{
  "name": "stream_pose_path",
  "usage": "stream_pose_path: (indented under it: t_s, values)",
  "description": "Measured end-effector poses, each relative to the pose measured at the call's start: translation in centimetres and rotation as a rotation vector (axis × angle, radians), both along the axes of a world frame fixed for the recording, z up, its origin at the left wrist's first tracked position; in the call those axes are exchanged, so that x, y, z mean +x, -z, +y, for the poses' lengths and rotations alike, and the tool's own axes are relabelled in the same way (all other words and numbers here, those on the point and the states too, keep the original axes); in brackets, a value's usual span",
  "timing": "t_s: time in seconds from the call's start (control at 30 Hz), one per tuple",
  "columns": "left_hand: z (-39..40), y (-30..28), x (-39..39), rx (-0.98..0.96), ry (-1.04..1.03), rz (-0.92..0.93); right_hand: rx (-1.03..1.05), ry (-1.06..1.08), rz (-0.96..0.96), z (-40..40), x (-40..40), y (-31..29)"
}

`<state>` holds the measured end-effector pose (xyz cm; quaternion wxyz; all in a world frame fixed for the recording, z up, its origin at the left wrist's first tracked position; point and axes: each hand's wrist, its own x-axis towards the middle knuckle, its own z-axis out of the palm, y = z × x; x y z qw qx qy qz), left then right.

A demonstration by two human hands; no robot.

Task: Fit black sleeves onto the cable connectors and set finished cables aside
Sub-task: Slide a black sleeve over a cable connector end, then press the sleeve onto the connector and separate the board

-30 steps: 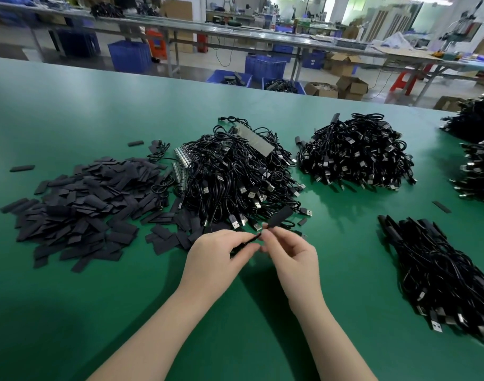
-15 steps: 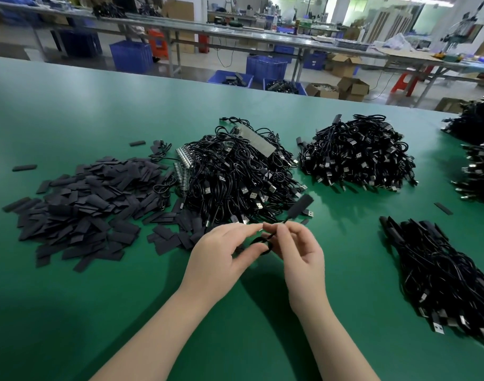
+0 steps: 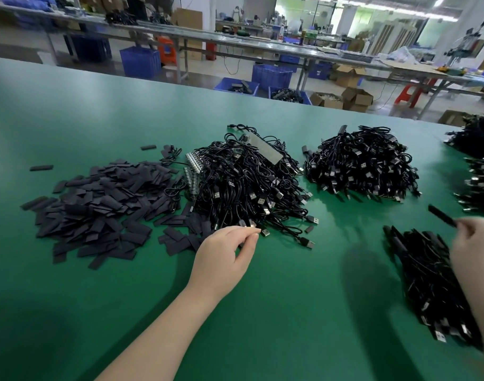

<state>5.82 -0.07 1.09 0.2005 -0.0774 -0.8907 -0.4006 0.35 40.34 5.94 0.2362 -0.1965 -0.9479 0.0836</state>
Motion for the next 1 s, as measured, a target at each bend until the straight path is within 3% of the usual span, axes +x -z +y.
stream_pose_path:
  t_s: [0.1, 0.17, 0.27, 0.37, 0.63, 0.8, 0.87, 1.0]
  values:
    - [0.0, 0.2, -0.2, -0.004, -0.006, -0.01, 0.013, 0.113, -0.358, 2.1, -0.2, 2.9]
    - [0.0, 0.3, -0.2, -0.005, -0.007, -0.017, 0.061, 0.117, -0.463, 1.2, 0.4, 3.2]
    - [0.1, 0.4, -0.2, -0.002, -0.005, -0.022, 0.119, 0.089, -0.309, -1.9, 0.9, 0.7]
    - [0.0, 0.5, -0.3, 0.013, -0.001, -0.037, 0.147, -0.091, -0.119, -7.5, 1.0, -2.3]
    - [0.1, 0.8, -0.4, 0.047, 0.007, 0.014, -0.282, -0.617, -0.114, -20.6, -5.6, -6.4]
    - [0.0, 1.0, -1.2, 0.032, -0.028, 0.122, -0.243, -0.619, -0.027, -24.8, -12.4, -5.3]
    - [0.1, 1.1, -1.6, 0.04, -0.036, 0.125, -0.249, -0.589, -0.056, -25.2, -15.0, -4.9]
    - [0.4, 1.5, -2.1, 0.048, -0.046, 0.125, -0.044, -0.623, -0.405, -25.9, -18.8, -3.8]
